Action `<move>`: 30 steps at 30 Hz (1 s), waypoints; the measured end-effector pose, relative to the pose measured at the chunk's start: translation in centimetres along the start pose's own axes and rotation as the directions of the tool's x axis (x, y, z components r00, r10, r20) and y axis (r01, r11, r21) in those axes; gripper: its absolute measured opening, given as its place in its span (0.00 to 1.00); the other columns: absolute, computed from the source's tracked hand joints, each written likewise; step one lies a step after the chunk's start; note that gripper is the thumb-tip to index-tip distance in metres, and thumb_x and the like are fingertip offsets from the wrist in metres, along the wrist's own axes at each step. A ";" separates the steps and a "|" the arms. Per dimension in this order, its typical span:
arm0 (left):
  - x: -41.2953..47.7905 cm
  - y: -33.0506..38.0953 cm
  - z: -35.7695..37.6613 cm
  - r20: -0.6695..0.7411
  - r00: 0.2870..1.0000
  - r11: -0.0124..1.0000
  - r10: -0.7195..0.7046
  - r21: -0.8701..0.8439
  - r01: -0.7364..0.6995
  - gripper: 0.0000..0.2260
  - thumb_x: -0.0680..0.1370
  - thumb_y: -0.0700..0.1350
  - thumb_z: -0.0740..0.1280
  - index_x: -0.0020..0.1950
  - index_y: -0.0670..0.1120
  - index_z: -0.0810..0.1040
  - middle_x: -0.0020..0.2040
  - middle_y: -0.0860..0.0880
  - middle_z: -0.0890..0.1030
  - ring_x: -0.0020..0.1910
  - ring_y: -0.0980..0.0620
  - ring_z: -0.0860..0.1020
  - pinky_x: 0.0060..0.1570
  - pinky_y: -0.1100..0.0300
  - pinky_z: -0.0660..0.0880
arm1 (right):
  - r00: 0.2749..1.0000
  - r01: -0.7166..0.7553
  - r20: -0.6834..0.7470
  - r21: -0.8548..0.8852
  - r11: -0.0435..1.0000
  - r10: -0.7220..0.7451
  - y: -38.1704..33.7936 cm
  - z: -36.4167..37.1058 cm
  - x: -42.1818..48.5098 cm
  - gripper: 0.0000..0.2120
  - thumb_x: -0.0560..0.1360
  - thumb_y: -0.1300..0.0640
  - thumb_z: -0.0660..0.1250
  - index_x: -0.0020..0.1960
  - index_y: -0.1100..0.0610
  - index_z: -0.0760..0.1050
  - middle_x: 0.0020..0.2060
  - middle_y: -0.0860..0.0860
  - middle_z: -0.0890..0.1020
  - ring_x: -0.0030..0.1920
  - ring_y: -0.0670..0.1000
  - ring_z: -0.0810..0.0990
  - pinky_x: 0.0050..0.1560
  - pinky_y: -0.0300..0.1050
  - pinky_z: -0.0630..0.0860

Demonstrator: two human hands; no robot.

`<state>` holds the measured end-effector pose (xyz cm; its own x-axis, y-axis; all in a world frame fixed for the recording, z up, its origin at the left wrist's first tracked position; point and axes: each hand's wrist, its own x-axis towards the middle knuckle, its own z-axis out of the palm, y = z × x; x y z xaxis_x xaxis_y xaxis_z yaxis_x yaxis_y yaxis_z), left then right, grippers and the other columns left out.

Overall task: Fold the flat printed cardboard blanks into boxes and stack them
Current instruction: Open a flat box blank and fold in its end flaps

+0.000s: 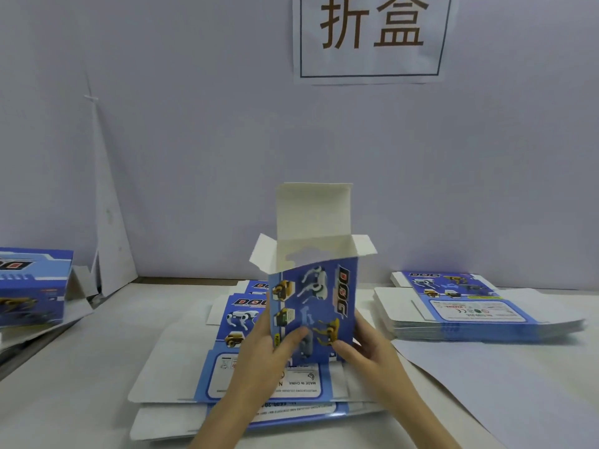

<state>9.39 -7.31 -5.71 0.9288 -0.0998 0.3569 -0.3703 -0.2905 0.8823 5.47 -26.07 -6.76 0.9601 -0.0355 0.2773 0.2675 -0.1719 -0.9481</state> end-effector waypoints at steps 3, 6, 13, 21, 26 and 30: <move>-0.2 -0.1 0.4 -0.043 0.998 0.999 0.045 0.013 -0.044 0.17 0.74 0.56 0.63 0.56 0.48 0.77 0.43 0.57 0.83 0.47 0.66 0.78 0.38 0.76 0.72 | 1.000 -0.019 -0.004 -0.056 0.998 0.019 0.4 0.5 -0.3 0.31 0.73 0.52 0.68 0.73 0.42 0.60 0.63 0.40 0.76 0.59 0.44 0.80 0.52 0.48 0.81; -0.1 0.0 0.2 -0.046 0.997 0.998 0.057 0.025 -0.055 0.12 0.73 0.56 0.64 0.51 0.53 0.78 0.42 0.58 0.83 0.45 0.65 0.79 0.38 0.76 0.72 | 0.999 -0.031 -0.010 -0.053 0.998 0.030 0.6 0.5 -0.2 0.30 0.73 0.52 0.68 0.72 0.40 0.61 0.62 0.39 0.77 0.57 0.41 0.80 0.49 0.41 0.81; 0.1 -0.1 0.5 -0.048 0.996 0.988 0.081 0.136 -0.074 0.24 0.73 0.60 0.58 0.63 0.48 0.74 0.52 0.54 0.79 0.48 0.58 0.78 0.39 0.79 0.70 | 0.998 -0.057 -0.043 -0.027 0.998 0.056 0.5 0.2 -0.2 0.29 0.71 0.49 0.68 0.71 0.43 0.65 0.61 0.42 0.79 0.56 0.41 0.80 0.49 0.42 0.81; -0.2 -0.3 0.3 -0.020 0.997 0.987 0.078 0.143 -0.074 0.23 0.71 0.63 0.59 0.61 0.53 0.71 0.53 0.58 0.77 0.52 0.57 0.76 0.40 0.76 0.71 | 0.998 -0.045 -0.051 -0.007 0.999 0.045 0.6 0.1 -0.1 0.29 0.70 0.49 0.69 0.71 0.49 0.68 0.59 0.43 0.81 0.57 0.45 0.81 0.49 0.43 0.81; 0.3 -0.2 0.3 -0.040 0.997 0.986 0.069 0.154 -0.062 0.22 0.77 0.55 0.58 0.65 0.45 0.73 0.52 0.52 0.78 0.46 0.57 0.78 0.37 0.79 0.70 | 0.996 -0.060 -0.068 -0.032 0.998 0.058 0.7 0.3 -0.2 0.30 0.68 0.45 0.69 0.69 0.42 0.68 0.60 0.42 0.79 0.60 0.44 0.79 0.49 0.40 0.81; 0.3 -0.3 -0.6 0.032 0.999 0.989 0.044 0.139 -0.048 0.20 0.72 0.63 0.58 0.58 0.54 0.72 0.50 0.59 0.78 0.50 0.61 0.77 0.39 0.75 0.70 | 0.997 -0.055 -0.059 0.003 0.998 0.055 0.8 0.1 -0.1 0.27 0.71 0.50 0.69 0.69 0.48 0.69 0.59 0.43 0.81 0.58 0.45 0.80 0.48 0.43 0.82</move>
<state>9.79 -6.69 -5.70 0.9117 -0.1429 0.3853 -0.4086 -0.4144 0.8132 5.58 -26.12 -7.58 0.9668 -0.1033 0.2336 0.2147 -0.1666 -0.9624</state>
